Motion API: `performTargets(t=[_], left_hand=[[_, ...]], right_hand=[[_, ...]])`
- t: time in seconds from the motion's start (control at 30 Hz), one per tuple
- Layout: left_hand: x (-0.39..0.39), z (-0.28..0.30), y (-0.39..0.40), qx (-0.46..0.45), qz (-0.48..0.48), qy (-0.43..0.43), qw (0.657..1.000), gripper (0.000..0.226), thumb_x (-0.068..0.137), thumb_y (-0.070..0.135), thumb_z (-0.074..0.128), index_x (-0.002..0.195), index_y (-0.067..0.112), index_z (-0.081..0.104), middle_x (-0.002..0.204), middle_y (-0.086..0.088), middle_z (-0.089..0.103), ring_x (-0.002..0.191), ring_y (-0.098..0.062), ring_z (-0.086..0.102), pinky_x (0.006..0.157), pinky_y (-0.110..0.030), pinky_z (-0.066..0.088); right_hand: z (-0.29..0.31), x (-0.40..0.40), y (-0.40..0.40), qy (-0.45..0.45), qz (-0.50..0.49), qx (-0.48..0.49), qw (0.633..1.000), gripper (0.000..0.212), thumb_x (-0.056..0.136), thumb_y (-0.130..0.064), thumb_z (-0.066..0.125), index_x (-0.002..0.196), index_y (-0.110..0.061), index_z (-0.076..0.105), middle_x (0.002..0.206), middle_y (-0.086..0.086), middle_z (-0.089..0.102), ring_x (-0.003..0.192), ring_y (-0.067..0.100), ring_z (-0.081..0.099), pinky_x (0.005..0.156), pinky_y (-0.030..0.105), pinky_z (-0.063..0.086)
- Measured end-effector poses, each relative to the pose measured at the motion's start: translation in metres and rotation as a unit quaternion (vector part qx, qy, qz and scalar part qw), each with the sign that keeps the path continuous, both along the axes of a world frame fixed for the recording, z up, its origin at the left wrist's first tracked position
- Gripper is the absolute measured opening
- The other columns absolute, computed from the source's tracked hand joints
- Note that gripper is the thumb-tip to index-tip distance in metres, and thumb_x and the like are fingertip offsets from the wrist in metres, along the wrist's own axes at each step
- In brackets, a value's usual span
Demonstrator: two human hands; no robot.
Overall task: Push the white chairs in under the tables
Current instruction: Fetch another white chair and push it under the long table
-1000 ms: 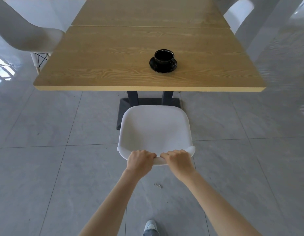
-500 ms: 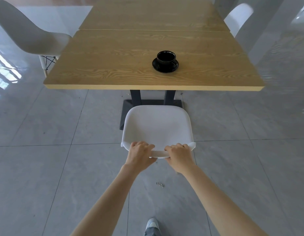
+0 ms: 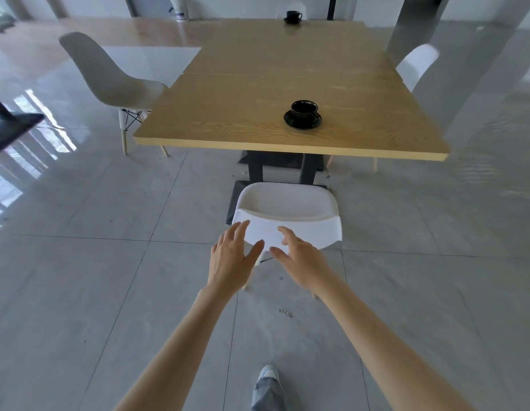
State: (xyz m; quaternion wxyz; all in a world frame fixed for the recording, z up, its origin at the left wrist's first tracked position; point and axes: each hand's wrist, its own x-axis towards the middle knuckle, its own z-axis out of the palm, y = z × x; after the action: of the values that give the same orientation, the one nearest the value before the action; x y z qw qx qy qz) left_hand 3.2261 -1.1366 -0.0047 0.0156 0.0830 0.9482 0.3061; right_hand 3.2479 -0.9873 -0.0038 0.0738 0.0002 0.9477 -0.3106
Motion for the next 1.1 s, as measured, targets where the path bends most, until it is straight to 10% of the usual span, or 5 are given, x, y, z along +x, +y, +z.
performTargets(t=[0.17, 0.43, 0.6, 1.1], left_hand=[[0.066, 0.026, -0.038, 0.084, 0.092, 0.006, 0.992, 0.054, 0.093, 0.039, 0.046, 0.141, 0.017, 0.032, 0.144, -0.010, 0.042, 0.129, -0.027, 0.045, 0.108, -0.044, 0.037], [0.118, 0.063, -0.124, 0.274, 0.193, 0.020, 0.942, 0.031, 0.094, 0.019, 0.051, 0.124, 0.013, 0.053, 0.112, -0.003, 0.063, 0.099, -0.014, 0.057, 0.071, -0.006, 0.043], [0.096, 0.079, -0.196, 0.322, 0.254, 0.041, 0.911, 0.027, 0.093, 0.015, 0.053, 0.119, 0.011, 0.057, 0.105, -0.007, 0.064, 0.100, -0.024, 0.062, 0.079, -0.028, 0.041], [-0.086, 0.101, -0.468, 0.312, 0.329, 0.016, 0.891, 0.038, 0.094, 0.025, 0.049, 0.130, 0.011, 0.047, 0.127, -0.019, 0.059, 0.115, -0.033, 0.056, 0.090, -0.036, 0.041]], right_hand=[[0.037, 0.058, -0.044, 0.033, 0.041, -0.046, 0.998, 0.052, 0.095, -0.047, 0.035, 0.140, -0.023, 0.026, 0.133, 0.005, 0.055, 0.120, 0.025, 0.052, 0.094, 0.037, 0.040], [0.088, 0.085, -0.133, 0.096, 0.130, -0.095, 0.982, 0.050, 0.093, -0.048, 0.040, 0.136, -0.022, 0.035, 0.126, 0.001, 0.060, 0.108, 0.019, 0.058, 0.095, 0.042, 0.048], [0.108, 0.059, -0.196, 0.125, 0.187, -0.135, 0.965, 0.049, 0.093, -0.045, 0.043, 0.135, -0.022, 0.036, 0.126, 0.003, 0.059, 0.106, 0.017, 0.059, 0.092, 0.040, 0.050], [0.138, -0.159, -0.463, 0.154, 0.217, -0.197, 0.943, 0.049, 0.091, -0.044, 0.047, 0.134, -0.022, 0.038, 0.125, 0.004, 0.057, 0.110, 0.018, 0.055, 0.091, 0.036, 0.046]])
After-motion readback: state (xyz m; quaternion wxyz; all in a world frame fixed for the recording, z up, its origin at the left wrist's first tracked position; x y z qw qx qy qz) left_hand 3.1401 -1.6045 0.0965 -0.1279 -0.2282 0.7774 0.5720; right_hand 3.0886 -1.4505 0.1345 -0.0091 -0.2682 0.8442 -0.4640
